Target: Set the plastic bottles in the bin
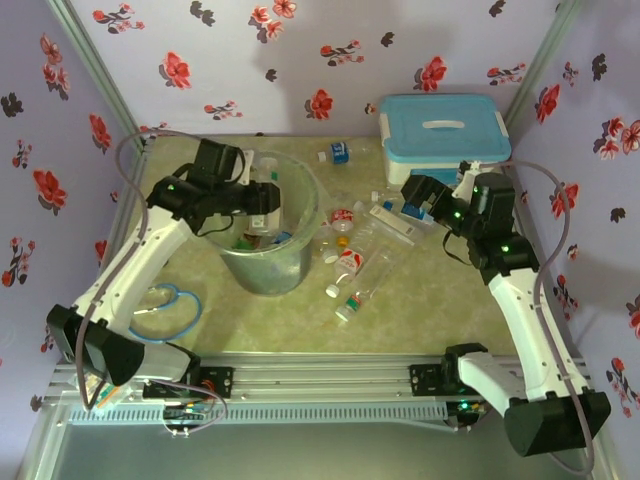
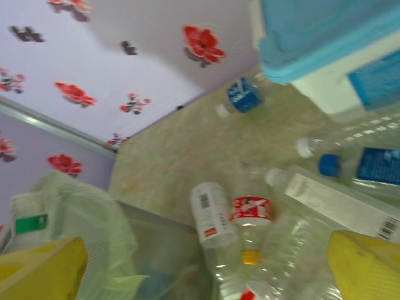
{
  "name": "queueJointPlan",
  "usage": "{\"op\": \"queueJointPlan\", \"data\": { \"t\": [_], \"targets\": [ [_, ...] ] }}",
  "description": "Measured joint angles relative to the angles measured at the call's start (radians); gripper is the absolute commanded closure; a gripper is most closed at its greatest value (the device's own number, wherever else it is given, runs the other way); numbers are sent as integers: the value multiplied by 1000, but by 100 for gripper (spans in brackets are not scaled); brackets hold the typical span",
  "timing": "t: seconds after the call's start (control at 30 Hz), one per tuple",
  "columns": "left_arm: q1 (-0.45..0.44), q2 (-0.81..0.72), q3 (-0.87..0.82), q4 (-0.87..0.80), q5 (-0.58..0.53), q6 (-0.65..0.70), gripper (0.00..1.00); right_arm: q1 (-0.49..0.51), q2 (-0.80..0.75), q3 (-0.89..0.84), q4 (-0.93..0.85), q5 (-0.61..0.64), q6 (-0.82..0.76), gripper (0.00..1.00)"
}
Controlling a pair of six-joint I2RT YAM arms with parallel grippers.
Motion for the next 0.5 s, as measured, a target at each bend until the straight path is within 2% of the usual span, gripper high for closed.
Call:
{"op": "queueJointPlan", "data": {
  "t": [0.5],
  "targets": [
    [-47,72,-242,133,-29,-9,53,-33,21,-8,-58,36,-2,1]
  ]
}}
